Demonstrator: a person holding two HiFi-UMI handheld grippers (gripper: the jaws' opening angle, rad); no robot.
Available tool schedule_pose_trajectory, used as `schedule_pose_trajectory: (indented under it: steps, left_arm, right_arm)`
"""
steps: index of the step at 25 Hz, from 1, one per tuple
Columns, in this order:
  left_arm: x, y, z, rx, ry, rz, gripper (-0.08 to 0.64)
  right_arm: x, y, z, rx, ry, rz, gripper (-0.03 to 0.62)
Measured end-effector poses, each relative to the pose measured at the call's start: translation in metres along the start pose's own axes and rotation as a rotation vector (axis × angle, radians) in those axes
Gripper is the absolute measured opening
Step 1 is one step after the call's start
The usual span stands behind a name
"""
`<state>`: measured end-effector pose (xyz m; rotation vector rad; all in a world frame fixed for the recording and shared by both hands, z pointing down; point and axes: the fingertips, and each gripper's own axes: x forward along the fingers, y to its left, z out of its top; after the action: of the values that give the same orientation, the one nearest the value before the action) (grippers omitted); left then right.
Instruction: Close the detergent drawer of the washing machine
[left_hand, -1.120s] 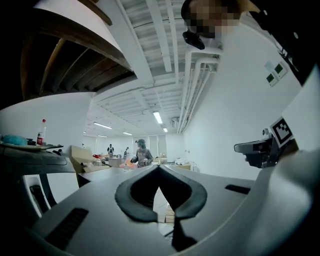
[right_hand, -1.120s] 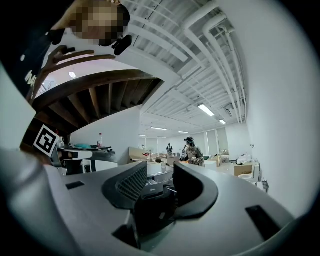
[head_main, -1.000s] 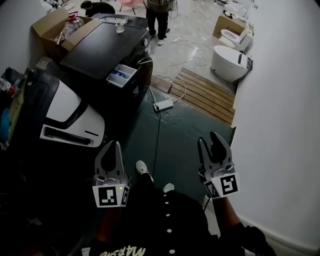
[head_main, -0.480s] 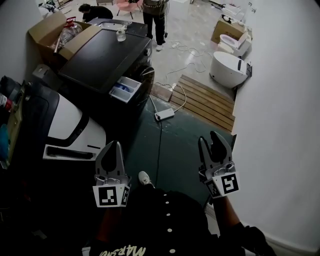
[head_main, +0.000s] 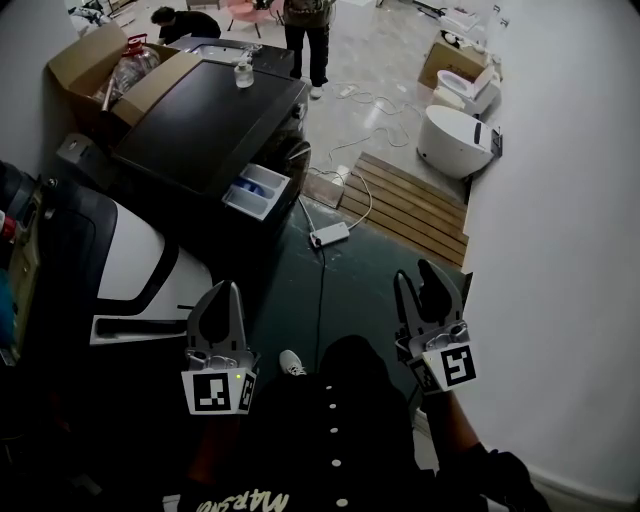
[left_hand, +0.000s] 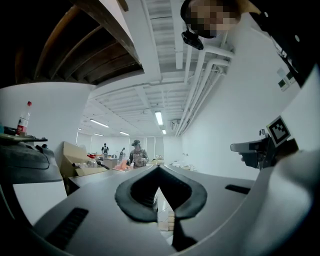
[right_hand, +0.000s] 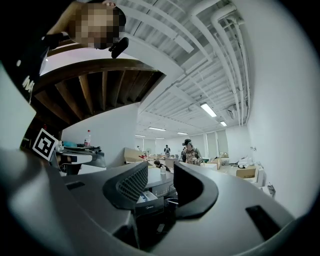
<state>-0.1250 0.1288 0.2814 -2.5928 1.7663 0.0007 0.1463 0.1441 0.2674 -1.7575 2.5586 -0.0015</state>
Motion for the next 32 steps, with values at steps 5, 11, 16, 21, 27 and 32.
schedule_pose_trajectory:
  steps: [5,11,16,21,27,32]
  left_arm:
    - [0.021,0.002,-0.027,-0.012,0.054,0.002,0.011]
    - [0.055,0.002,-0.016,-0.011,0.051,0.057,0.011]
    - [0.096,0.002,-0.004,0.013,0.030,0.084,0.011]
    - [0.133,-0.003,-0.002,0.031,0.028,0.113,0.011]
    - [0.169,-0.012,0.010,0.020,-0.044,0.169,0.011]
    - [0.183,-0.017,0.012,0.024,-0.048,0.238,0.011]
  right_arm:
    - [0.027,-0.014,-0.004,0.021,0.001,0.008,0.161]
    - [0.061,-0.053,-0.012,0.022,0.023,0.035,0.161]
    - [0.100,-0.074,-0.002,0.036,-0.012,0.074,0.161]
    - [0.124,-0.104,-0.009,0.047,-0.003,0.101,0.161]
    - [0.153,-0.142,-0.009,0.048,-0.012,0.130,0.158]
    - [0.174,-0.157,-0.017,0.056,0.000,0.177,0.158]
